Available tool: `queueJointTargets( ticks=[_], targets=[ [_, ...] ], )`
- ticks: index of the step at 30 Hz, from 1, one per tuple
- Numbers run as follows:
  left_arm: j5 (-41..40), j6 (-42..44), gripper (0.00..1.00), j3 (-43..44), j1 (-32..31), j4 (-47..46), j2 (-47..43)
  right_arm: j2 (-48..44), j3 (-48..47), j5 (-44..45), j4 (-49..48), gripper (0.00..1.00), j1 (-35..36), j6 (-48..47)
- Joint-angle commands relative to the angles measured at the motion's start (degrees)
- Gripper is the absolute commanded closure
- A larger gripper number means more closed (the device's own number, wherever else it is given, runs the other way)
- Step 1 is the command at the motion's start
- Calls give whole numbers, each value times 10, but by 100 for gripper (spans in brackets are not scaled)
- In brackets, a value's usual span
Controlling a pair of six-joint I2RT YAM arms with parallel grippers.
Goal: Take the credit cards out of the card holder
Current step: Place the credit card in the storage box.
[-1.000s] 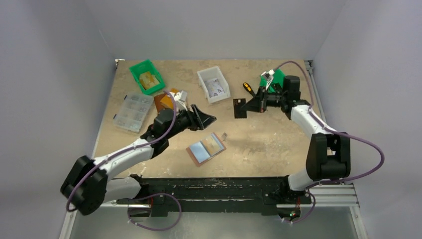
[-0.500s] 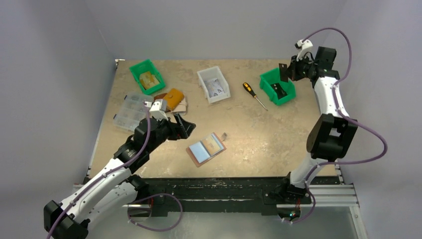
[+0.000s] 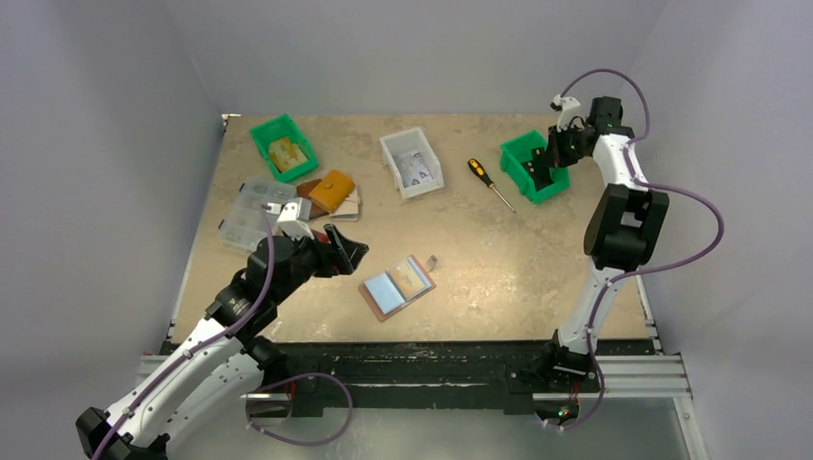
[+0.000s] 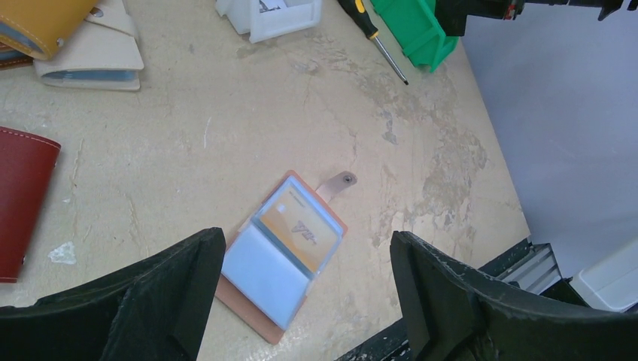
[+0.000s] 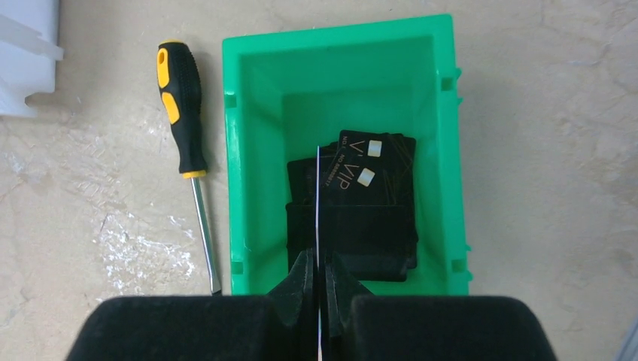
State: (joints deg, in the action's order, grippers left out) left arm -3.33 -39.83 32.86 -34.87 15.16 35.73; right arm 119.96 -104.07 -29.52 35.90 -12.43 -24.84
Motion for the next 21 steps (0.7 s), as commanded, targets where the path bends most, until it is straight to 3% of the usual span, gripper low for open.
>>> queueJointTargets(
  ticks=[1, 7, 14, 21],
  targets=[
    [-4, 0, 14, 0, 4, -1, -8, 6, -40, -6, 25, 95, 1, -16],
    [-3, -3, 14, 6, 3, 9, -14, 42, -61, -6, 48, 86, 1, -14],
    [-9, 0, 14, 17, 3, 24, -23, 29, -58, 89, 5, 51, 1, 5],
    [-14, 4, 14, 19, 3, 34, -22, -22, -14, 112, -32, 39, 1, 8]
  ],
)
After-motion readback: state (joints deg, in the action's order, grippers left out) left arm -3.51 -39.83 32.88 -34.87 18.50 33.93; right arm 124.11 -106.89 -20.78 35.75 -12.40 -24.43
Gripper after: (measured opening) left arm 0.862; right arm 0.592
